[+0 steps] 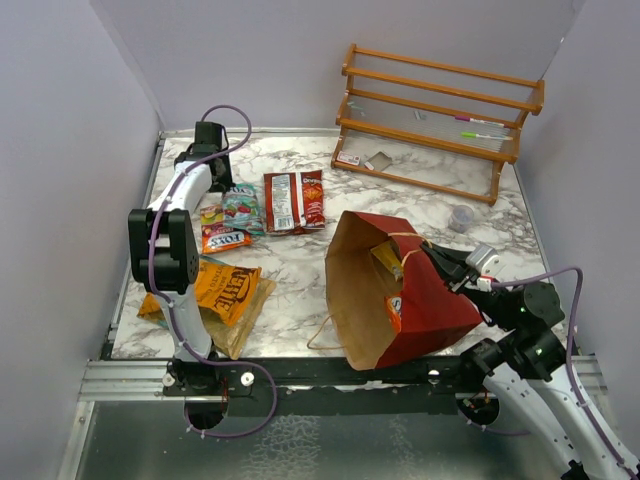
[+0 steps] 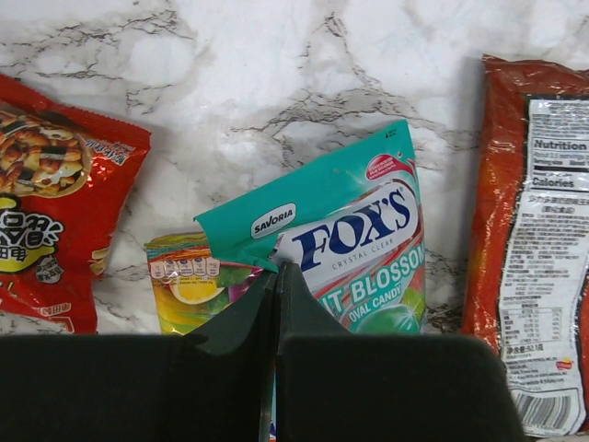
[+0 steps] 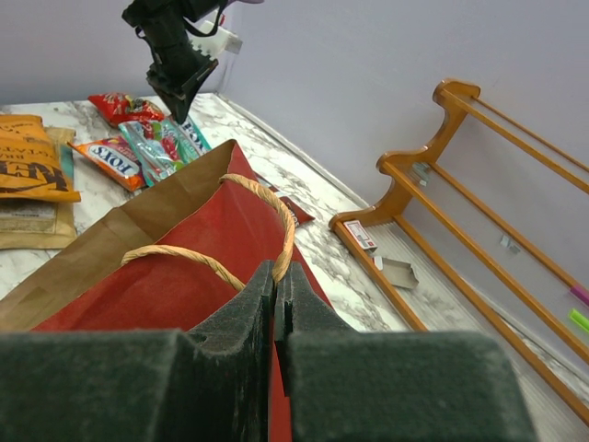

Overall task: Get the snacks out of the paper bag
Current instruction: Place the snack at the center of the board.

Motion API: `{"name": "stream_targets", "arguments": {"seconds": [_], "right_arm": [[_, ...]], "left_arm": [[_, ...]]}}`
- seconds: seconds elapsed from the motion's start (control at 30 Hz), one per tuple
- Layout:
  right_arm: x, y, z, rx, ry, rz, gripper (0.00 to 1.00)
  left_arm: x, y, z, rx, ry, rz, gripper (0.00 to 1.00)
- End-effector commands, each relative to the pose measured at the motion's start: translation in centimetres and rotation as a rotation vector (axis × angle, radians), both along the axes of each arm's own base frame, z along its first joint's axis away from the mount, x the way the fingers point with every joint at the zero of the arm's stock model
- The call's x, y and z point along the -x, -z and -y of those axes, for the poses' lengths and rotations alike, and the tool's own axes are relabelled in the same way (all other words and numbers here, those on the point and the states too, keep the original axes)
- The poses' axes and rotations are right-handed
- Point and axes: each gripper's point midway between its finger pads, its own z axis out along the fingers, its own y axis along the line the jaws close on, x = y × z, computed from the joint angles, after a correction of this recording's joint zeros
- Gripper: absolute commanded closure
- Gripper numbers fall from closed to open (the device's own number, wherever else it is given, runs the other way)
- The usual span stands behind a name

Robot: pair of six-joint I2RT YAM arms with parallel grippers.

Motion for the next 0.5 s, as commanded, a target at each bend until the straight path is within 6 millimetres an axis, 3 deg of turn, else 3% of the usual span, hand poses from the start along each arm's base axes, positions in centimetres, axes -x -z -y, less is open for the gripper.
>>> {"name": "stream_targets", "arguments": {"seconds": [0.0, 0.13, 0.2, 0.33, 0.47], "right_arm": [[-0.1, -0.2, 0.1, -0.011, 0.009, 0.003, 0.98], [0.0, -0.3, 0.1, -0.014, 0.008, 0.009, 0.98], [0.0, -0.3, 0.1, -0.014, 0.005, 0.011, 0.98], [0.1, -0.4, 0.1, -0.015, 0.003, 0.014, 0.98], [0.1, -0.3, 0.1, -0.014, 0.004, 0.011, 0.98]], "left_arm": [[0.5, 1.3, -2.2, -0.071, -0.045, -0.051, 1.0], [0.4, 1.9, -1.7, -0.044, -0.036, -0.071, 1.0], [0.4, 1.0, -1.7, -0.043, -0.043, -0.046, 0.93], [0.9, -2.7, -1.3, -0.014, -0.052, 0.068, 0.74], [1.8, -8.0, 0.7, 0.091, 0.003, 0.259, 0.51]]}}
